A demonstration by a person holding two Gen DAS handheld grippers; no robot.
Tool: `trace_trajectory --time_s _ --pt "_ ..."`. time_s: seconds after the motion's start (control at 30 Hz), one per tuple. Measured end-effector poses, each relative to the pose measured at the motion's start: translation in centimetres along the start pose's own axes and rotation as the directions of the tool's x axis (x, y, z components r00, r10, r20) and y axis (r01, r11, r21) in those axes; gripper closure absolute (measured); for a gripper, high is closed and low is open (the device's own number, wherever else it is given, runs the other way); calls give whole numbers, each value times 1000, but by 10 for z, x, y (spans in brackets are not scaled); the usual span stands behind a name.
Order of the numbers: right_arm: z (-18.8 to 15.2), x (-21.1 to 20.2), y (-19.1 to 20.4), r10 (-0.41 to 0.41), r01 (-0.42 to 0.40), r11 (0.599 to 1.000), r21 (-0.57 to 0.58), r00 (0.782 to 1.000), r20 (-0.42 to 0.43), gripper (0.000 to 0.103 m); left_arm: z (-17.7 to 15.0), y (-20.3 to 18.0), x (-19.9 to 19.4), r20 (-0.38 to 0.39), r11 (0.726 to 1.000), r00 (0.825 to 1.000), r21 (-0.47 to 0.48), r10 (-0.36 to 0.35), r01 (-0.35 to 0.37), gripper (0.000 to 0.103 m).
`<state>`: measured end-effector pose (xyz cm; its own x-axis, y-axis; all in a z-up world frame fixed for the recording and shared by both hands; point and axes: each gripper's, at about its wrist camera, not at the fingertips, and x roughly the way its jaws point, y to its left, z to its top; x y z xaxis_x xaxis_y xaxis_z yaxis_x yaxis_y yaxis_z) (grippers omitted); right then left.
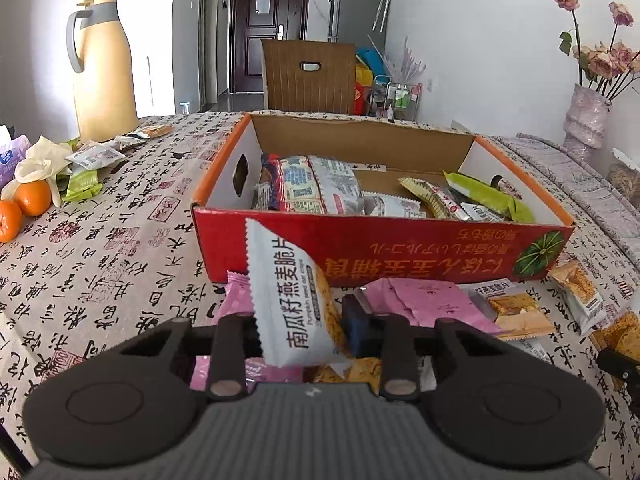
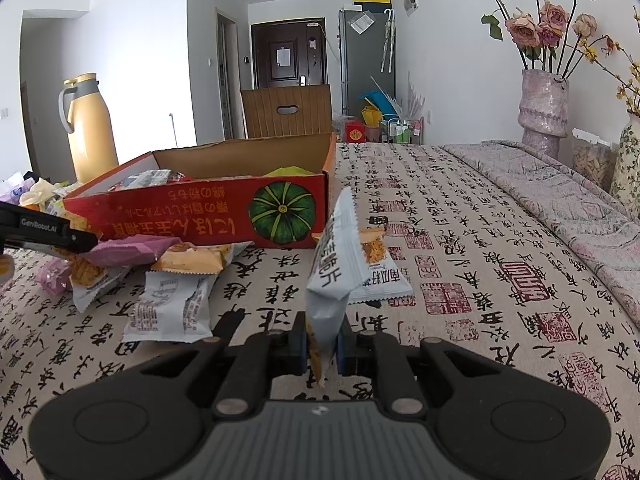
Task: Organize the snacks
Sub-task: 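Grasp a white cracker packet with the left gripper while the right carries its packet toward the box, then lower both held packets into the cardboard box and open both grippers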
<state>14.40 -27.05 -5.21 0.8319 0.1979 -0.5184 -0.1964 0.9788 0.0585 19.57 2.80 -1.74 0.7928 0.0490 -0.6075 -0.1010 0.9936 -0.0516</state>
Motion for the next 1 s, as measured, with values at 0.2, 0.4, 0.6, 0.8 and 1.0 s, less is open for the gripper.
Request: trace_trajectory --time_s 0.2,0.4,0.6,0.8,1.0 --pt "3 -3 3 8 -7 1000 -5 1000 13 90 0 1 -8 22 1000 1000 7 -1 1 82" --pt "8 -4 8 16 -16 1000 -13 999 28 90 2 1 -20 57 1000 998 12 -9 8 82" --pt "20 -2 17 35 -33 999 -29 998 54 91 12 -2 -32 101 999 995 26 -20 18 82" --pt "41 2 30 65 -60 997 -52 992 104 91 28 -10 -37 144 999 989 46 -31 24 82" --pt "72 9 43 97 -85 994 -75 981 167 90 50 -22 -34 189 998 981 61 -40 29 82"
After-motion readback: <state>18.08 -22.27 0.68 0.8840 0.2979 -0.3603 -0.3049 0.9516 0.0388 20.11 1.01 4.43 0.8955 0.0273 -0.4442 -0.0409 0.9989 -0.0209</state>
